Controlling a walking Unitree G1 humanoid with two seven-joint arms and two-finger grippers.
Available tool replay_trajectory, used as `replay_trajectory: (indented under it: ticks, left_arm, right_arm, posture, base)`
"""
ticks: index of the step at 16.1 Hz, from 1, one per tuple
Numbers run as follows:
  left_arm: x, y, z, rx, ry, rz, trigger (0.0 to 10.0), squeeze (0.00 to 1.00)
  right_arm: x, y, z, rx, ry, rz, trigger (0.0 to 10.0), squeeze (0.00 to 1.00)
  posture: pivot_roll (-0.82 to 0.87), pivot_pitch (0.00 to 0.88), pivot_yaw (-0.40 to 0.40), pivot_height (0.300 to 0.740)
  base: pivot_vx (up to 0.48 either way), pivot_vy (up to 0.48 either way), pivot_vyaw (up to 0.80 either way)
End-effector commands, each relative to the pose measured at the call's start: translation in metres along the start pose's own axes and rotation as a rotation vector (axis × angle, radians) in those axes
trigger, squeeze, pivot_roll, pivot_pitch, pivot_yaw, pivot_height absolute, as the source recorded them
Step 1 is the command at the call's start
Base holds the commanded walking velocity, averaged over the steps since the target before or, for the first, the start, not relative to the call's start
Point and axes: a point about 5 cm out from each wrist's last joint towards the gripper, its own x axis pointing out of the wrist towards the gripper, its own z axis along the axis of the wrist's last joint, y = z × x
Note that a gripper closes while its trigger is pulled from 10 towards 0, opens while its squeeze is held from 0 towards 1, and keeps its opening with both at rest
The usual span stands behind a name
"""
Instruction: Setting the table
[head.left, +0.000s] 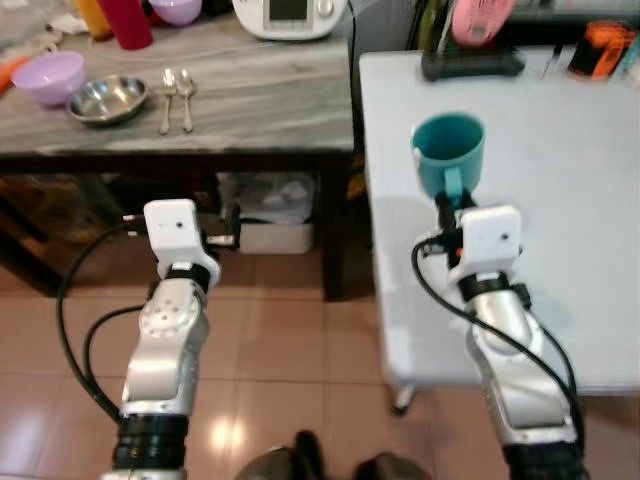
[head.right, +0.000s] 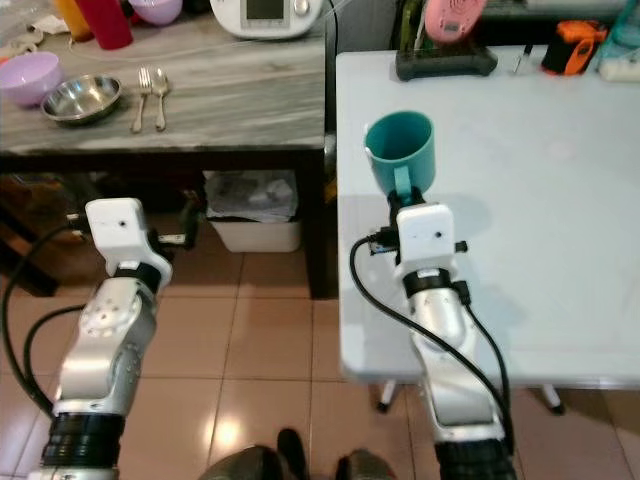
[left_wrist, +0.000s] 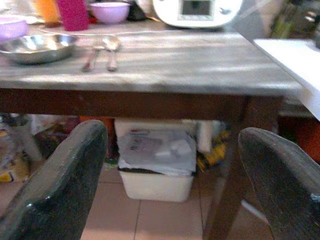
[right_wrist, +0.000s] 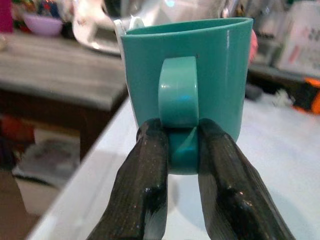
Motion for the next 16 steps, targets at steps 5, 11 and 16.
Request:
replay_trajectory:
  ticks: [5, 11, 16]
  left_arm:
    - [-0.0012, 0.0022, 0.0016, 0.025, 0.002, -0.009, 10.0, 0.00]
    - [-0.0001, 0.0030, 0.0021, 0.039, -0.005, 0.000, 10.0, 0.00]
    - [0.0007, 0.0025, 0.0019, 0.049, -0.005, -0.002, 10.0, 0.00]
  right_arm:
    - [0.0011, -0.0009, 0.0052, 0.002, -0.023, -0.006, 10.0, 0.00]
    - [0.0015, -0.0036, 0.0071, 0.000, -0.032, -0.018, 10.0, 0.00]
    - [0.0027, -0.0064, 0.0077, -0.001, -0.037, -0.034, 10.0, 0.00]
  posture:
    - [-0.17, 0.162, 0.067, 0.740]
    - [-0.17, 0.158, 0.070, 0.740]
    - [-0.17, 0.156, 0.070, 0.740]
  base:
    - [0.000, 0.480, 0.00]
    - [0.000, 0.480, 0.00]
    - [0.000, 0.480, 0.00]
